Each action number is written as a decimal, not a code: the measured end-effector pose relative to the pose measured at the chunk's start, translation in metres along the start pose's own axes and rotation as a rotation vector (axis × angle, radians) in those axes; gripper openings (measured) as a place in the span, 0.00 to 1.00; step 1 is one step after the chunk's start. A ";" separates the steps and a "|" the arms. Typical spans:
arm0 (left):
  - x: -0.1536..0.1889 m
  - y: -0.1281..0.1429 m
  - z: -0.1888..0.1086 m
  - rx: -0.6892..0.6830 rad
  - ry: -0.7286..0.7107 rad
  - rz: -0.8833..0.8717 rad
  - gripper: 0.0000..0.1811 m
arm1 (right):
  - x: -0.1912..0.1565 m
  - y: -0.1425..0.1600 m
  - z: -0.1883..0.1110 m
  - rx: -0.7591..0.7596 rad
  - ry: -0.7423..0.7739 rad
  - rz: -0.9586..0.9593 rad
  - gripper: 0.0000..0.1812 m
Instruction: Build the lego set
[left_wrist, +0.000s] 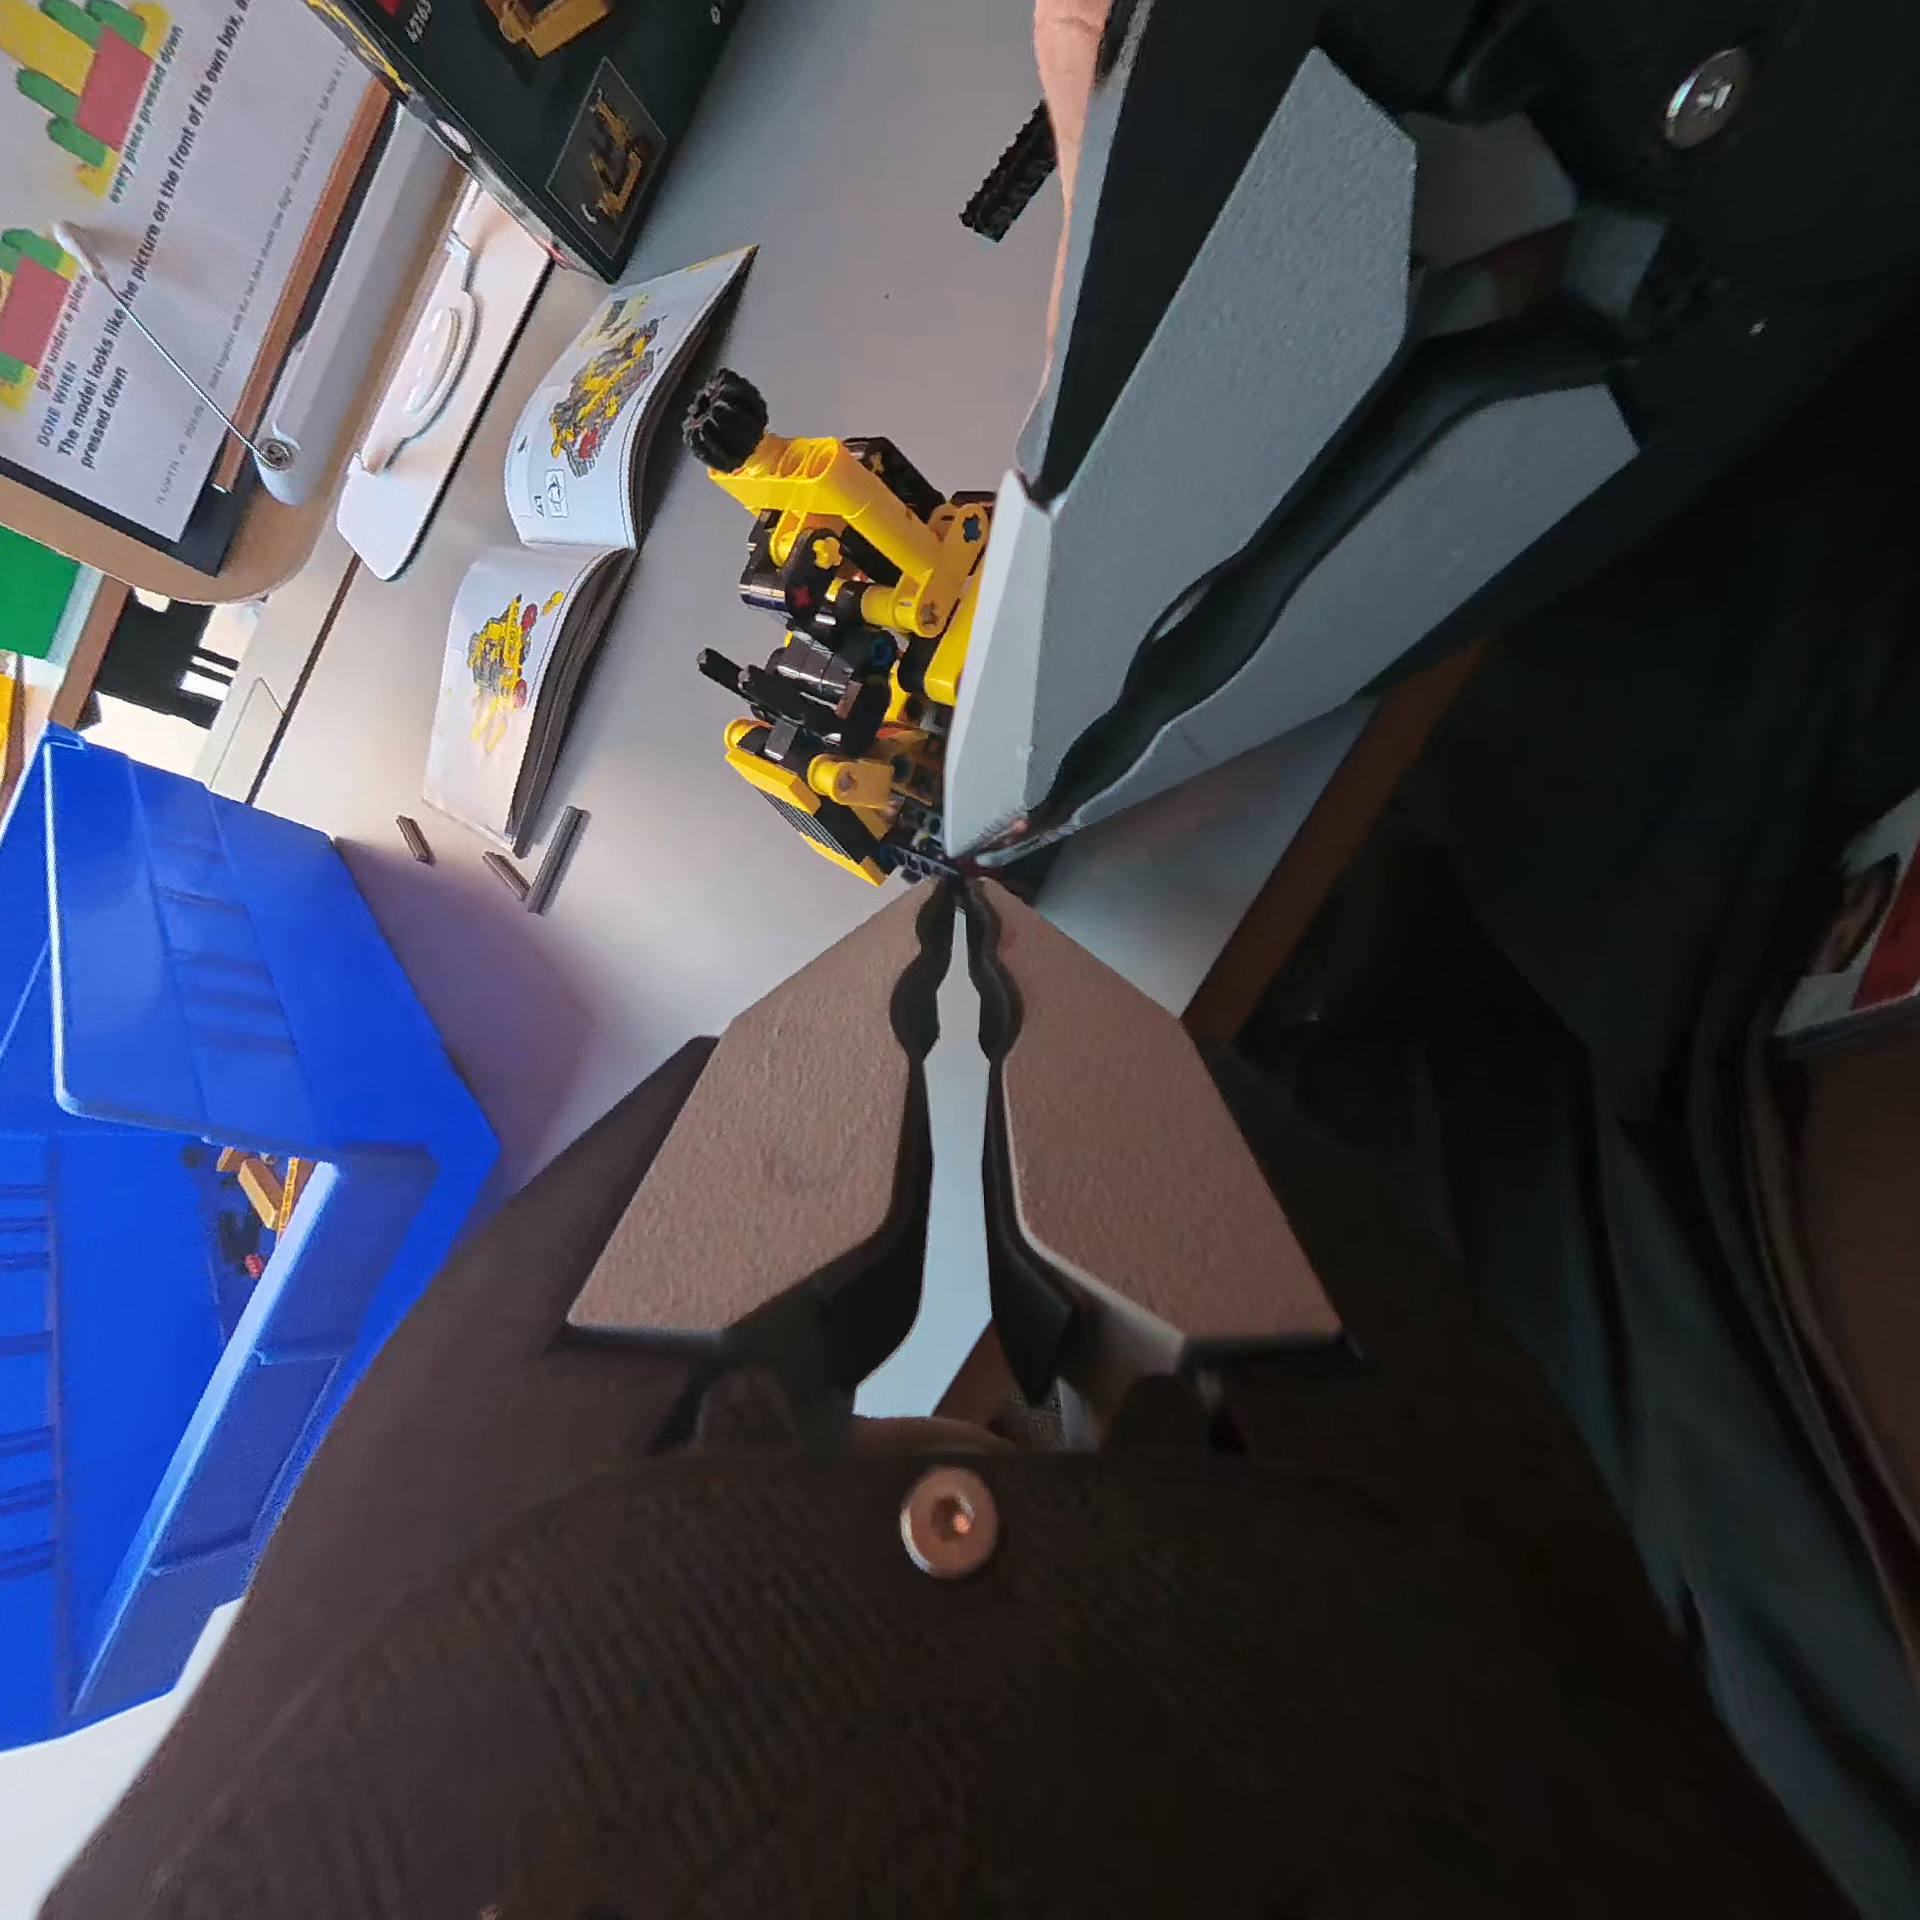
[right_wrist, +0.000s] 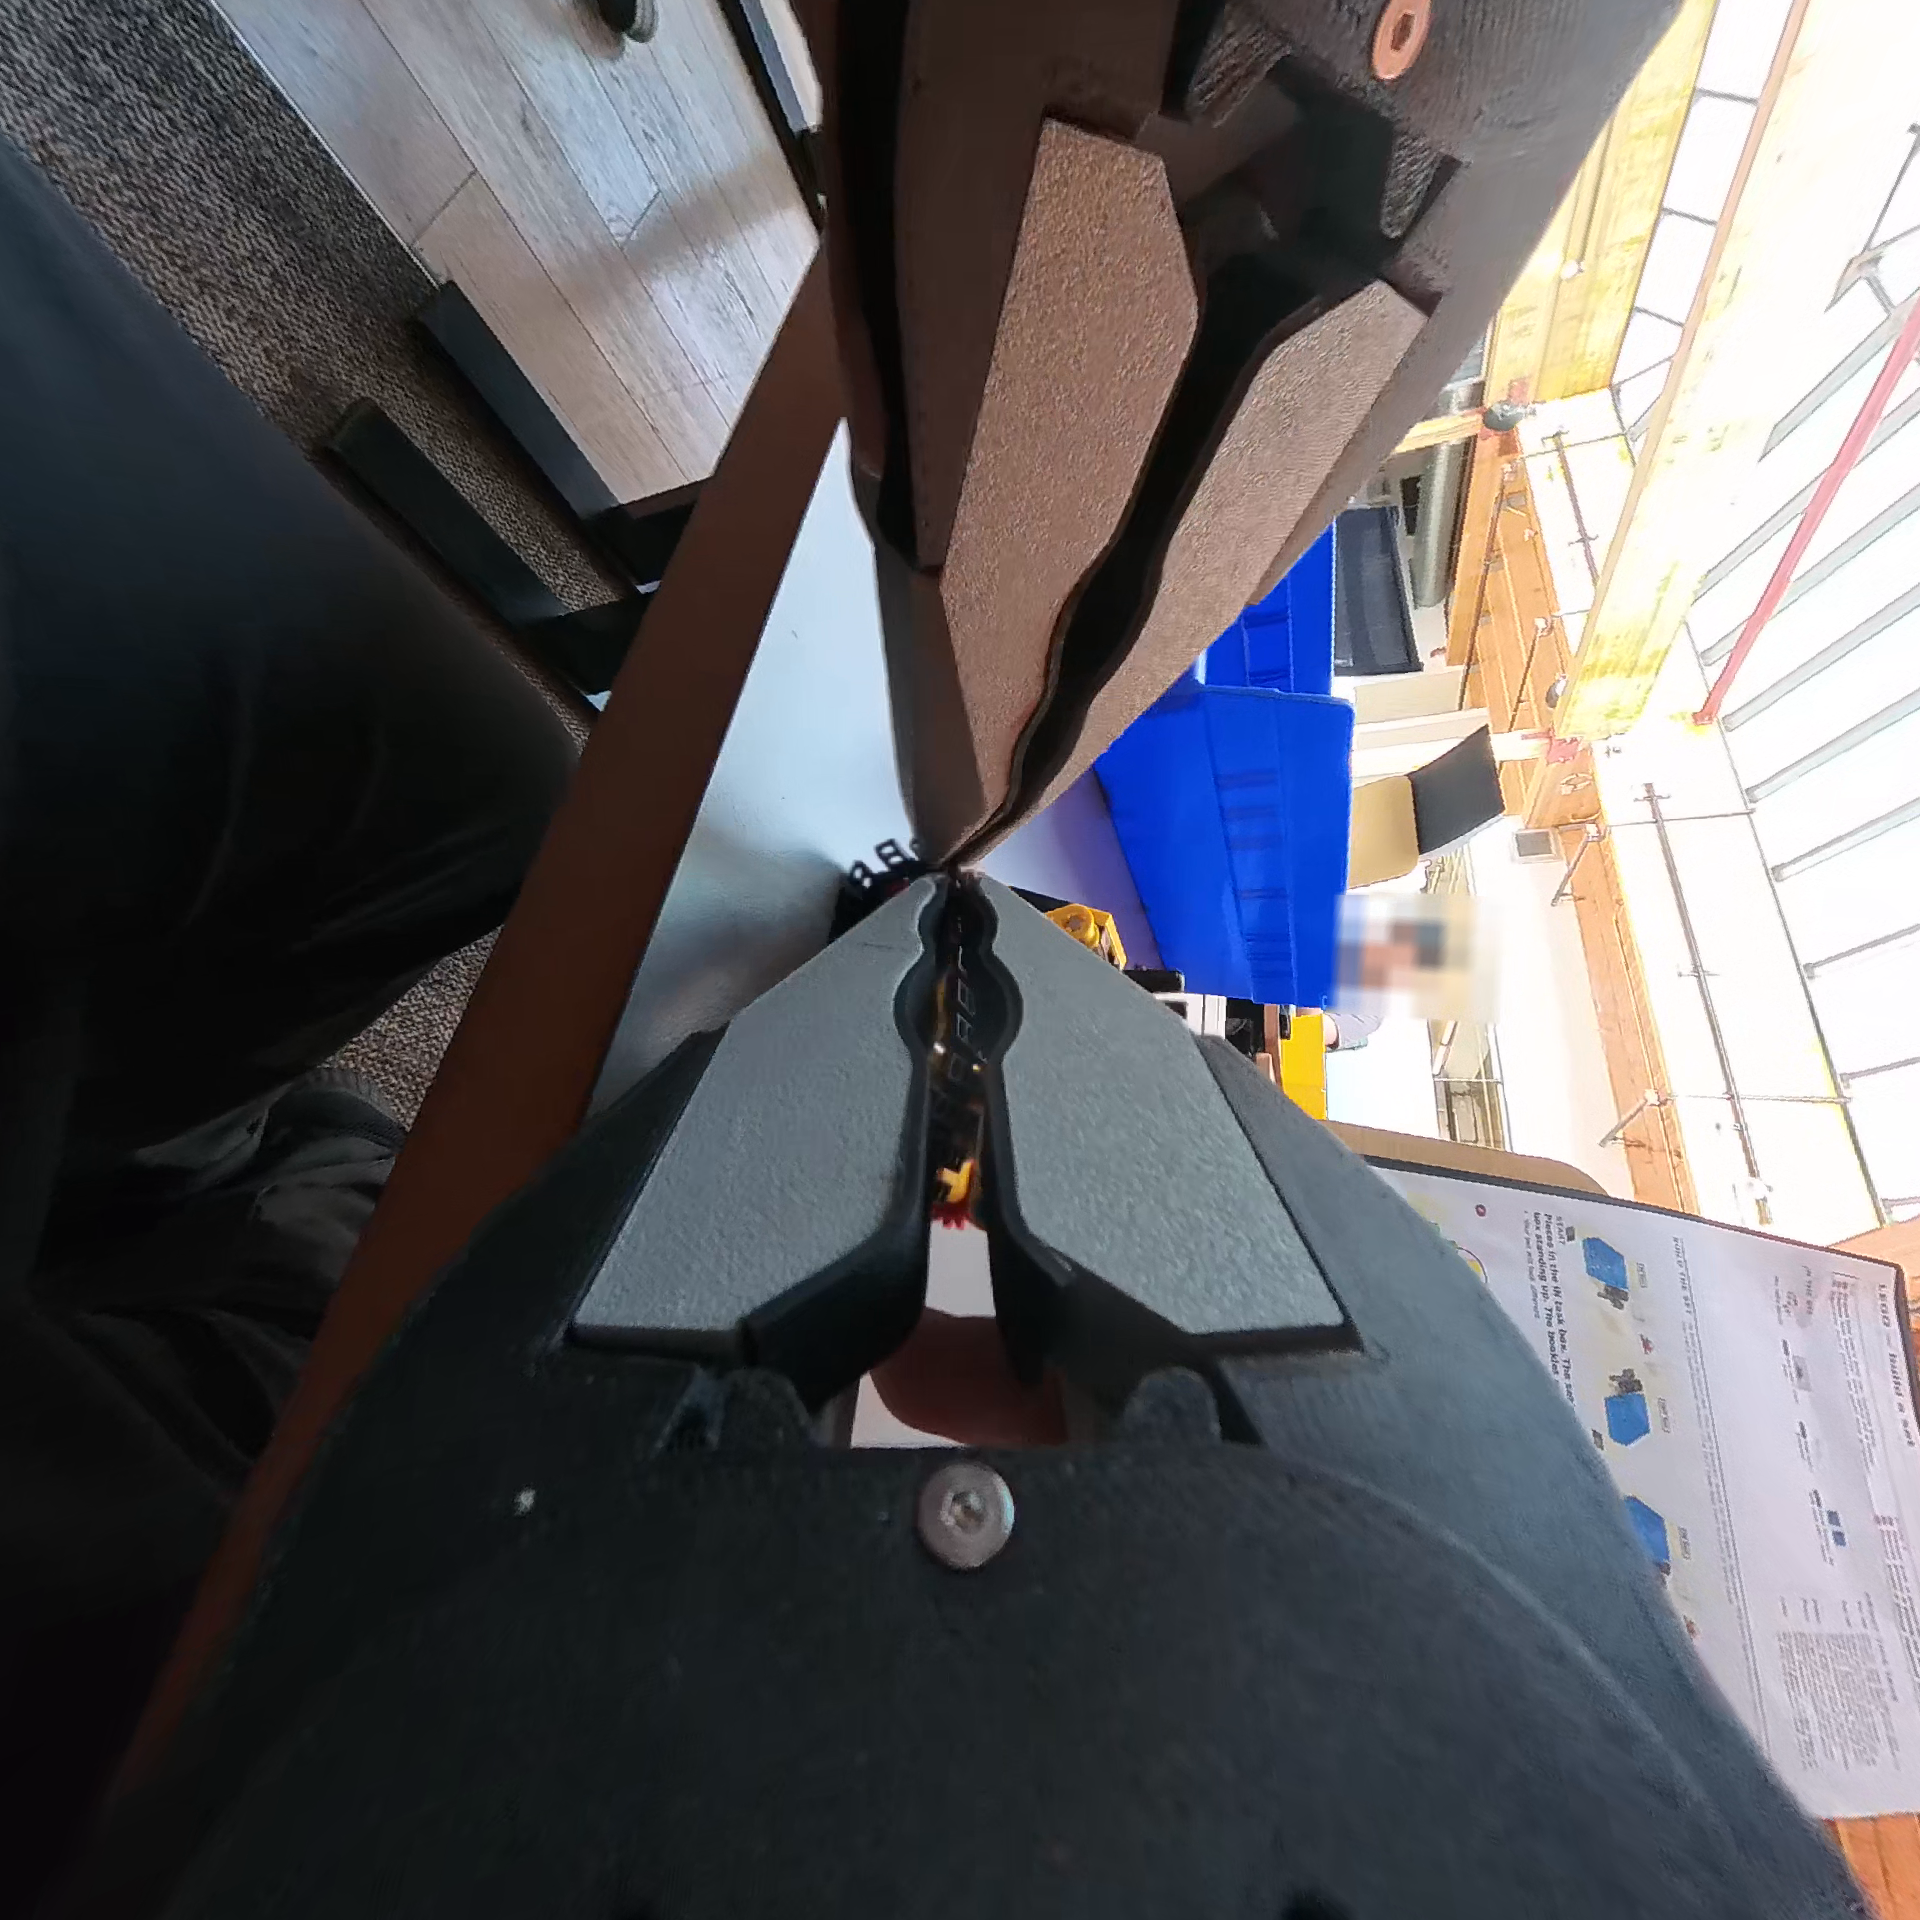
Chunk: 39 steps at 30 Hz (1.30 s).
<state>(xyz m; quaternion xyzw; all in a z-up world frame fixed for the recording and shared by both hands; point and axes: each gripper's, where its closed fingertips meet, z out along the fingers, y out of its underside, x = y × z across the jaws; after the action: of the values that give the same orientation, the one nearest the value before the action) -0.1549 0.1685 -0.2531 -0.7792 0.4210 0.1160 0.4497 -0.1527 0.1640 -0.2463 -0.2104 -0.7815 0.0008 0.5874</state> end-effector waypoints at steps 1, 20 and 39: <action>0.002 0.000 0.000 0.008 0.010 0.000 0.00 | 0.000 0.001 0.001 -0.007 0.005 0.000 0.00; -0.020 0.032 -0.002 0.059 0.143 -0.685 0.10 | 0.000 0.004 0.003 -0.040 0.027 -0.044 0.00; -0.006 0.023 0.011 0.026 0.456 -0.542 0.06 | 0.001 0.004 0.003 -0.031 0.016 -0.027 0.00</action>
<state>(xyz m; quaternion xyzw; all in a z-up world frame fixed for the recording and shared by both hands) -0.1744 0.1755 -0.2700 -0.8628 0.2897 -0.1898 0.3684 -0.1545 0.1682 -0.2471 -0.2090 -0.7793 -0.0208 0.5904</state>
